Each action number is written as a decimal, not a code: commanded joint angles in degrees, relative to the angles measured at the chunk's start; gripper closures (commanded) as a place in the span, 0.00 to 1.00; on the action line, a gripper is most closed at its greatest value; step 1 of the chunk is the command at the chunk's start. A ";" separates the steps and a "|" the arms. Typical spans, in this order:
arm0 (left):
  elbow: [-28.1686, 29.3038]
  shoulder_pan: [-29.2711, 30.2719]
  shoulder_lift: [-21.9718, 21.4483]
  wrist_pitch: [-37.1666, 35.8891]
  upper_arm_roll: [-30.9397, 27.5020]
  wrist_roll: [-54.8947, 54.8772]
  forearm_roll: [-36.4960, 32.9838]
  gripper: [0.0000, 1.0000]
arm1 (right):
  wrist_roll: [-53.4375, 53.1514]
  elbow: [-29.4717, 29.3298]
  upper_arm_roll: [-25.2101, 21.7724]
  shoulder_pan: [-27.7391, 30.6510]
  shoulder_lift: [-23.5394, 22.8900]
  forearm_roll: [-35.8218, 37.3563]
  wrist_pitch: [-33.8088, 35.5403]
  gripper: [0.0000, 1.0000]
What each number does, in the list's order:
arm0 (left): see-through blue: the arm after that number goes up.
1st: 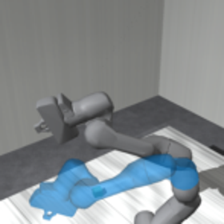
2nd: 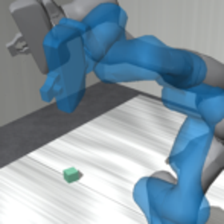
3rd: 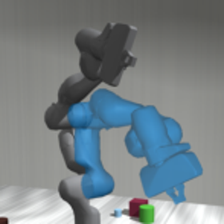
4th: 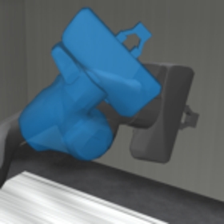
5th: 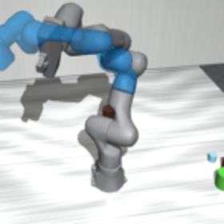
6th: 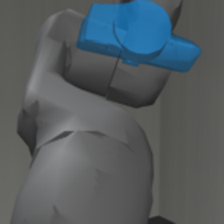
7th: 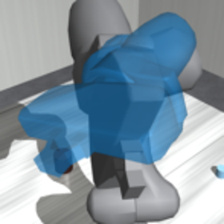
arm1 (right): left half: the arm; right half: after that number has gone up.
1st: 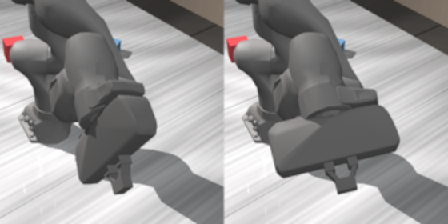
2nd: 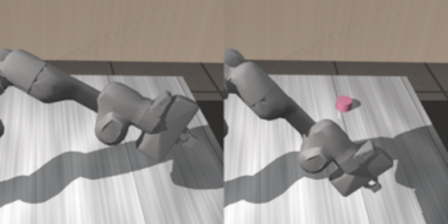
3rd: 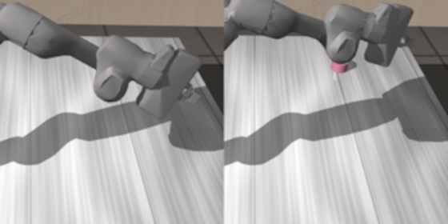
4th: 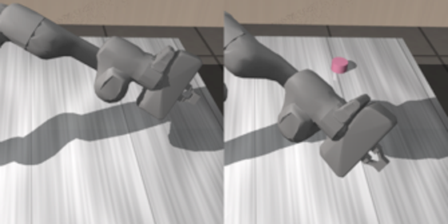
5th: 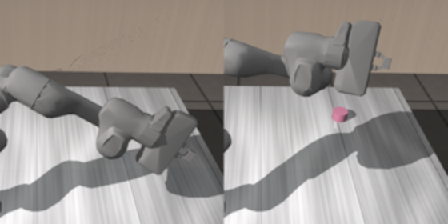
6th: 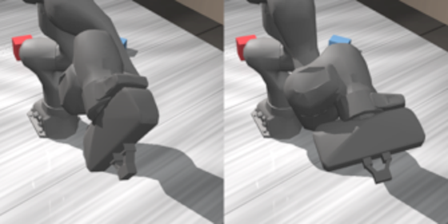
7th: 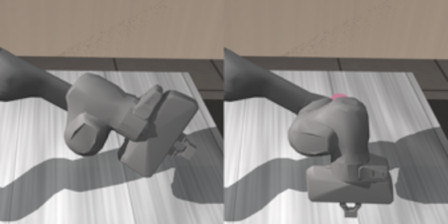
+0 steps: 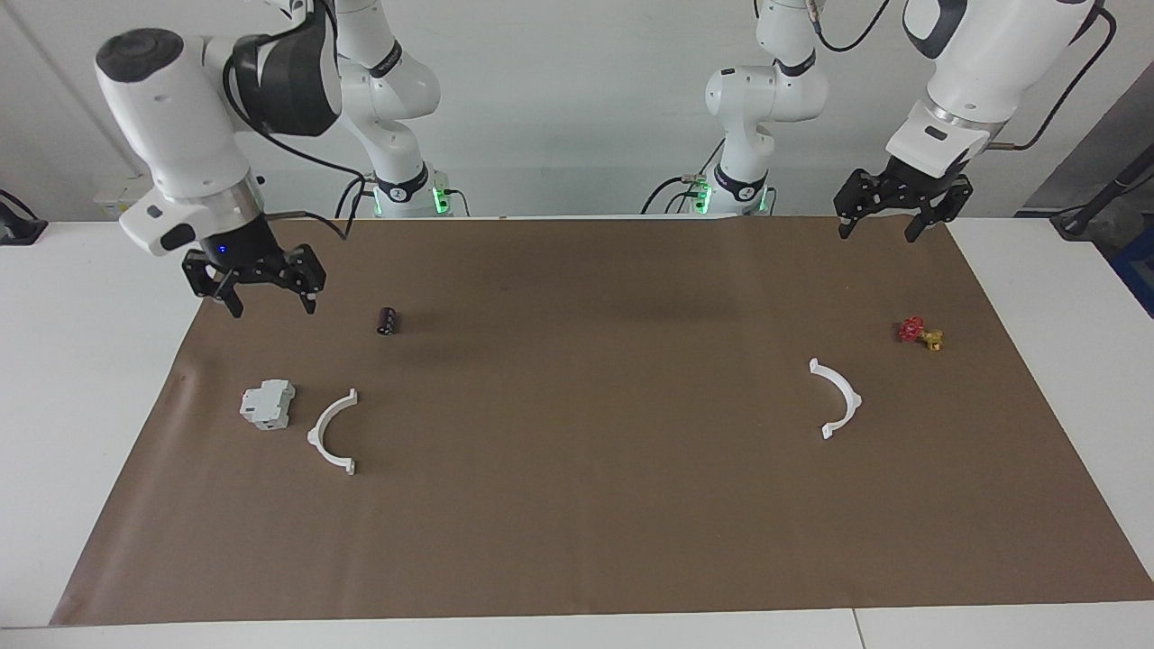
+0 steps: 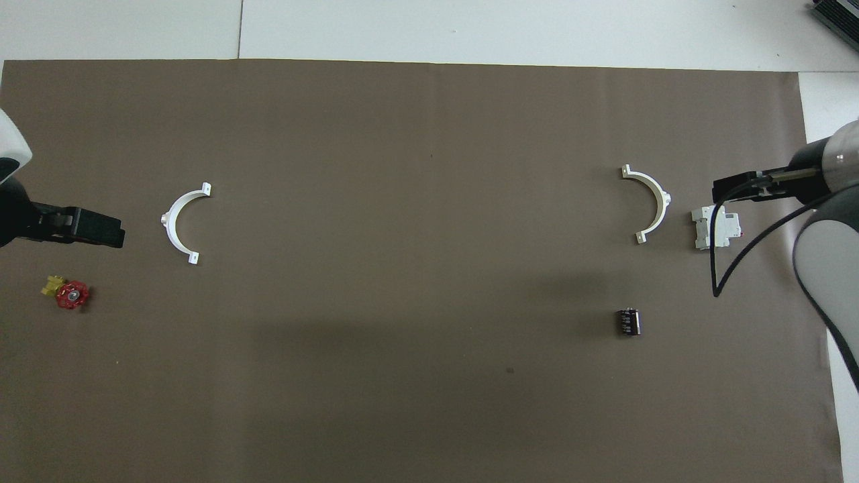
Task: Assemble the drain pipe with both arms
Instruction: 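Grasp the white half-ring farther from the robot with the right gripper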
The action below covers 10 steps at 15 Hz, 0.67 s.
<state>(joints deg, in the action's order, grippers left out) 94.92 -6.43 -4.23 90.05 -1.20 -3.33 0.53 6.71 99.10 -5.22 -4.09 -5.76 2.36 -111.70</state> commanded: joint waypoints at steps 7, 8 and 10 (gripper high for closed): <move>2.03 0.28 -1.48 1.35 -0.03 -0.54 0.97 0.00 | 24.98 3.55 0.21 3.99 -16.99 -9.56 -19.07 0.00; 2.03 0.28 -1.48 1.44 -0.03 -0.54 0.97 0.00 | 28.32 3.38 0.21 5.31 -18.83 -11.13 -19.60 0.00; 2.03 0.19 -1.48 1.44 -0.12 -0.54 0.97 0.00 | 30.55 4.17 0.12 5.76 -19.73 -13.26 -21.18 0.00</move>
<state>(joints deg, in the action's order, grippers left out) 94.96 -6.43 -4.23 90.14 -1.20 -3.33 0.53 33.64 102.12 -5.45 0.61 -24.98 -8.42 -131.11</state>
